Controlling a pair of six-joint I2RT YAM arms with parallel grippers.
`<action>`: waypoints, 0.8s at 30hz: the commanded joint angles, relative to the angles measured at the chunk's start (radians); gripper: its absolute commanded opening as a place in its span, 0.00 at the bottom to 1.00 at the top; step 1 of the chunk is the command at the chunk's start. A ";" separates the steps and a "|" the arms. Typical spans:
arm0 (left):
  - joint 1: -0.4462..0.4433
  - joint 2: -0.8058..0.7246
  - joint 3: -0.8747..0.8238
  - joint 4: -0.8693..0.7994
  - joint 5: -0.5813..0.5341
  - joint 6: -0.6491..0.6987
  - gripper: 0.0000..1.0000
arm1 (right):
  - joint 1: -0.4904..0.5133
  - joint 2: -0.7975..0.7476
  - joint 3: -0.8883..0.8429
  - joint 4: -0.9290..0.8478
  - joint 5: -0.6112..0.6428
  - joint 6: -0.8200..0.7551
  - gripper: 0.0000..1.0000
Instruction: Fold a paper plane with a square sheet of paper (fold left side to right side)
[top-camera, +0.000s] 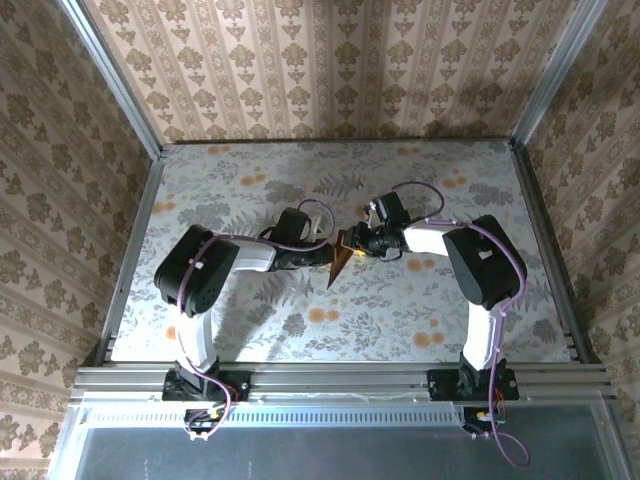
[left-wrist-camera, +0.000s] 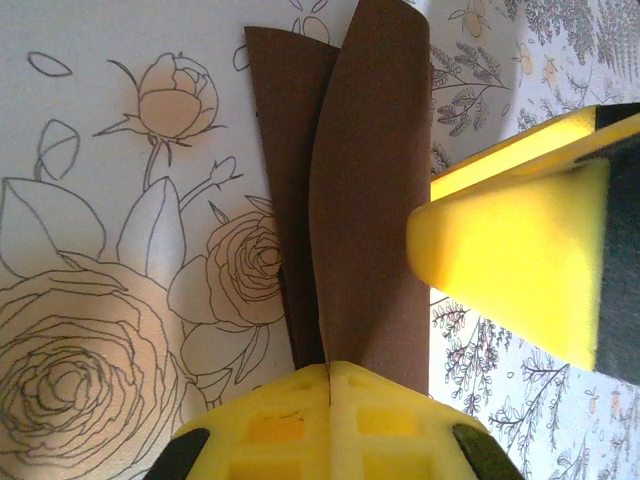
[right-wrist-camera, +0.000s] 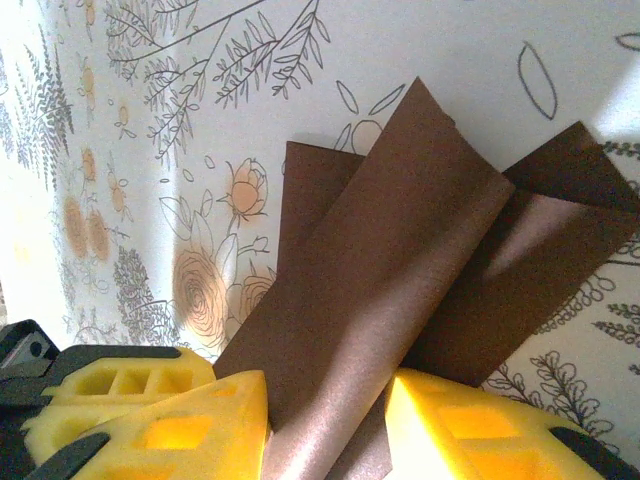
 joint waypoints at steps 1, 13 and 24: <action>-0.005 -0.041 -0.012 -0.018 -0.041 0.040 0.00 | 0.003 0.042 0.011 -0.092 0.040 -0.034 0.38; -0.025 -0.049 0.002 -0.033 -0.034 0.053 0.00 | 0.005 0.053 0.011 -0.096 0.045 -0.043 0.38; -0.029 -0.018 0.035 -0.079 -0.058 0.065 0.00 | 0.005 0.050 0.011 -0.107 0.052 -0.049 0.38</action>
